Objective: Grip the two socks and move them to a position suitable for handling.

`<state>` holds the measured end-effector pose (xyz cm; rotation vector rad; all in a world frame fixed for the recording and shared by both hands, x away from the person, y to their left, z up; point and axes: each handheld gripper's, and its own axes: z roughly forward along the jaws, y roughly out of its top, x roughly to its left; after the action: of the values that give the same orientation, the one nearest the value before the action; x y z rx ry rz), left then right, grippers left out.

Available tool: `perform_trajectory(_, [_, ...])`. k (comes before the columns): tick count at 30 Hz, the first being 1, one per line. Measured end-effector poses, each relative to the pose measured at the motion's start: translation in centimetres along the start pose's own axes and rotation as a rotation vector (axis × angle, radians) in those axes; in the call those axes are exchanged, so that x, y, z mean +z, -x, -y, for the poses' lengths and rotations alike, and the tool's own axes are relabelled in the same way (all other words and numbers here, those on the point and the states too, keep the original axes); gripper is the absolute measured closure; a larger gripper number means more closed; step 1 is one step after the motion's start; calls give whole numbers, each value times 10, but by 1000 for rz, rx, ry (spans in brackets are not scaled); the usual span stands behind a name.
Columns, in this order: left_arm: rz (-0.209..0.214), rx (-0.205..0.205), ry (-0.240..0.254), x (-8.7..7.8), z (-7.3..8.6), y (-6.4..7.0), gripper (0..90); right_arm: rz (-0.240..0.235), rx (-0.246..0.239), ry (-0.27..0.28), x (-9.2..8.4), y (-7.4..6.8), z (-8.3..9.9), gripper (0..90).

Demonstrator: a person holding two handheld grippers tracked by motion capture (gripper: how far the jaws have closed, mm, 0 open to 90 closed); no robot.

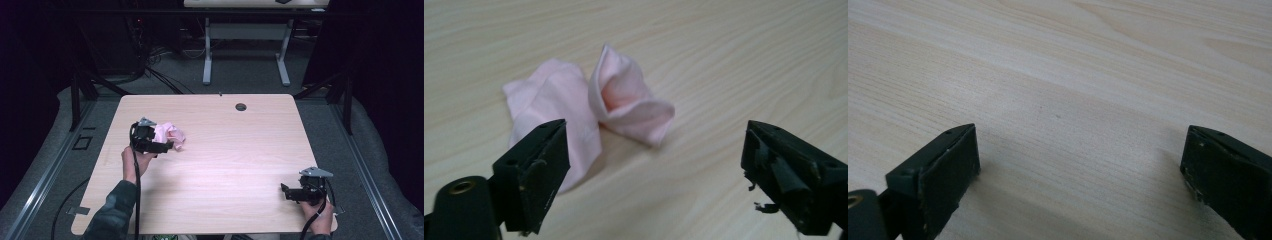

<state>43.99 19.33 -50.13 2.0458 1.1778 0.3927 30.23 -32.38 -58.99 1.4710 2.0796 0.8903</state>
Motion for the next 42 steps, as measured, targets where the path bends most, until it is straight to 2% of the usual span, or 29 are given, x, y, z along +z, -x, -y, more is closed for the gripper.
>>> perform_trajectory(6, [-26, 8, -48, 25, -25, -4, 280, 0, 0, -1, 0, 0, 0, 18])
perform_trajectory(8, [-29, -5, -60, 33, -30, -6, 376, 2, 0, 0, 0, 0, 0, 19])
perform_trajectory(9, [-29, -17, -72, 37, -32, -7, 393, 3, 1, -1, 0, 0, 0, 19])
perform_trajectory(11, [-71, -11, -85, 44, -34, -8, 442, 3, 1, -2, 0, 0, 0, 20])
perform_trajectory(14, [-86, -20, -104, 53, -32, -8, 565, 3, 1, -1, 0, 0, 0, 20])
perform_trajectory(19, [-69, -17, -115, 57, -29, -8, 812, 3, 1, -1, 0, 0, 0, 21])
perform_trajectory(21, [-63, -4, -108, 54, -30, -5, 834, 5, 1, -2, 0, 0, 0, 21])
perform_trajectory(27, [-1, 52, -51, 30, -38, 10, 843, 4, 2, 0, 0, 0, 0, 21])
perform_trajectory(30, [41, 71, -33, 19, -40, 19, 843, 4, 2, -1, 0, 0, 0, 21])
perform_trajectory(31, [41, 71, -33, 19, -40, 19, 843, 4, 2, -1, 0, 0, 0, 21])
perform_trajectory(33, [105, 97, -7, 3, -41, 34, 843, 4, 1, -1, 0, 0, 0, 21])
perform_trajectory(35, [116, 102, -1, 0, -41, 37, 843, 5, 1, -1, 0, 0, 0, 21])
perform_trajectory(36, [165, 116, 9, -9, -39, 48, 843, 3, 2, -1, 0, 0, 0, 22])
perform_trajectory(37, [165, 116, 9, -9, -39, 48, 843, 3, 2, -1, 0, 0, 0, 22])
perform_trajectory(38, [197, 126, 20, -16, -37, 58, 843, 3, 3, -1, 0, 0, 0, 22])
perform_trajectory(39, [197, 126, 20, -16, -37, 58, 842, 3, 3, -1, 0, 0, 0, 22])
perform_trajectory(40, [237, 133, 30, -22, -35, 65, 842, 3, 2, 0, 0, 0, 0, 23])
perform_trajectory(42, [252, 138, 41, -25, -33, 70, 842, 3, 2, -2, 0, 0, 0, 24])
